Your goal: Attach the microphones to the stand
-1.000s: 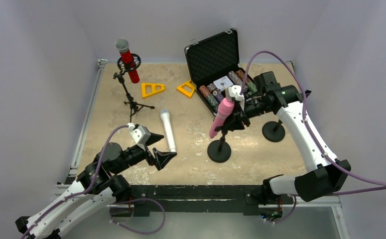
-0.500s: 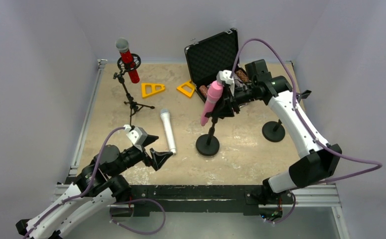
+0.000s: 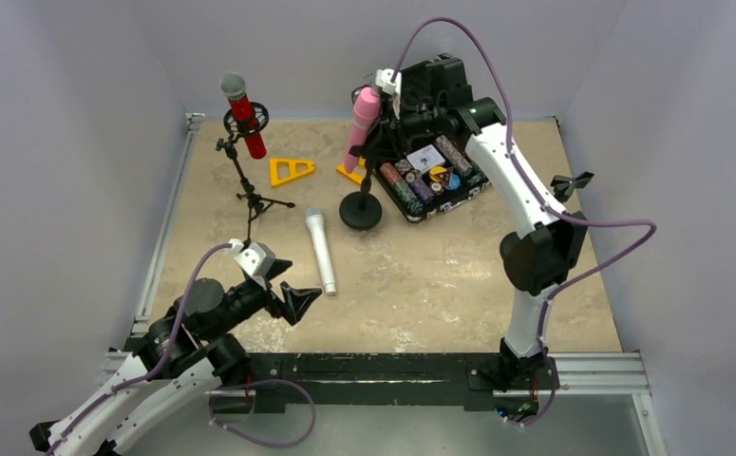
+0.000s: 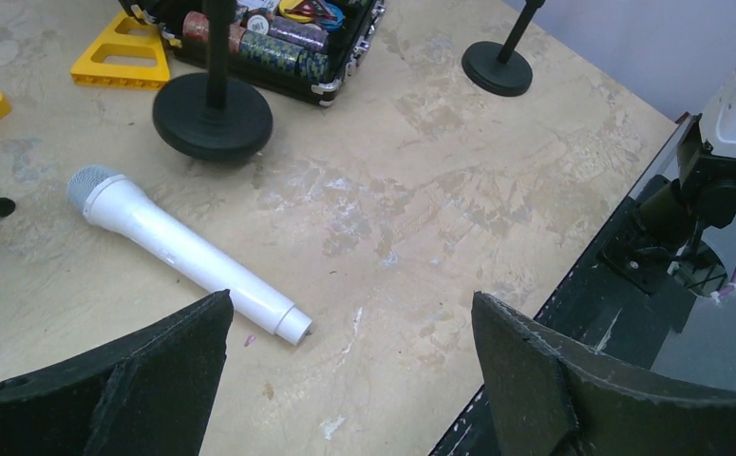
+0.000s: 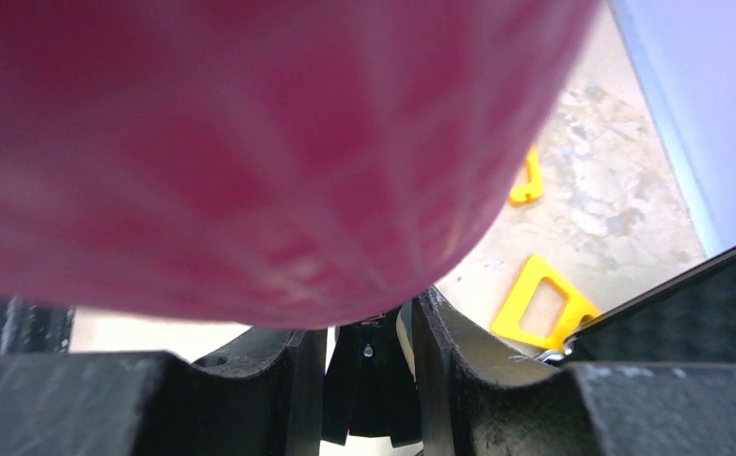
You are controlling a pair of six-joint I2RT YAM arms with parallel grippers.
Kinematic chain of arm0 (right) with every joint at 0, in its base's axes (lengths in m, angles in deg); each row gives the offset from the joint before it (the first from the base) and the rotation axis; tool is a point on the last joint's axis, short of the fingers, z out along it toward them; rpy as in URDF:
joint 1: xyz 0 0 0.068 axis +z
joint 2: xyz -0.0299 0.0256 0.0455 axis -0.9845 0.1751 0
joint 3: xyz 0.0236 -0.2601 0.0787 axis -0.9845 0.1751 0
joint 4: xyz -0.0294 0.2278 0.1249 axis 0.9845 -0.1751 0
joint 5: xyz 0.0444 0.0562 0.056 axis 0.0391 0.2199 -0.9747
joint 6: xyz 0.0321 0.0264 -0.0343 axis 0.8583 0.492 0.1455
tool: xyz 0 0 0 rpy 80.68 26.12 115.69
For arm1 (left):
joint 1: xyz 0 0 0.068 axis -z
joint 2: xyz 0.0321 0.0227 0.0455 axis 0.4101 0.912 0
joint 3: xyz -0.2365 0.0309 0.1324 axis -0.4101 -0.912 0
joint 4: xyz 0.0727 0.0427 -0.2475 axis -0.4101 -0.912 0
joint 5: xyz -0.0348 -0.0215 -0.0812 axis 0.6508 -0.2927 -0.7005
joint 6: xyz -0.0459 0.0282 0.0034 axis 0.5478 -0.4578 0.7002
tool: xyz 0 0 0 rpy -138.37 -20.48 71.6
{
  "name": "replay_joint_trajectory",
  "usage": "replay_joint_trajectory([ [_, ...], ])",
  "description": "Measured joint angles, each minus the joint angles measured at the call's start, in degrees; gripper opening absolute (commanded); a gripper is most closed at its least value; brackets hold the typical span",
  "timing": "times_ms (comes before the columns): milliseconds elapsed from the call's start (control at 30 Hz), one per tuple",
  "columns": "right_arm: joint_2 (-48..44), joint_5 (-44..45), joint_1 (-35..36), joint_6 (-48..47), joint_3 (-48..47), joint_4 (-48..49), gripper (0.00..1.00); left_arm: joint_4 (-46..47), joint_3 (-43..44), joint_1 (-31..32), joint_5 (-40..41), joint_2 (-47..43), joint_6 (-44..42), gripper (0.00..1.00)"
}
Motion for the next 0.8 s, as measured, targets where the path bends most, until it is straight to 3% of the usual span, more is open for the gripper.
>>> replay_joint_trajectory([
  [133,6.21,2.01,0.2,2.4,-6.73,2.6,0.04,-1.66,0.79,0.0,0.57,-0.04,0.0,0.99],
  [267,9.01,3.54,0.2,3.74,-7.13,4.37,0.09,-2.86,1.33,0.0,1.27,-0.2,0.02,0.99],
  [500,7.85,4.46,0.2,5.25,-3.48,6.29,0.58,-3.04,1.42,0.0,1.79,-0.79,0.07,0.99],
  [600,6.01,4.48,0.17,5.86,-1.11,6.93,0.73,-3.21,1.49,0.0,1.86,-0.79,0.15,0.99],
  [700,3.93,4.79,0.17,6.03,0.39,7.34,0.83,-4.68,2.49,0.0,2.45,-0.79,0.52,0.99],
  [800,0.59,5.29,-0.17,6.32,2.14,7.5,0.85,-6.75,4.76,0.0,3.32,-0.87,0.87,0.99],
])
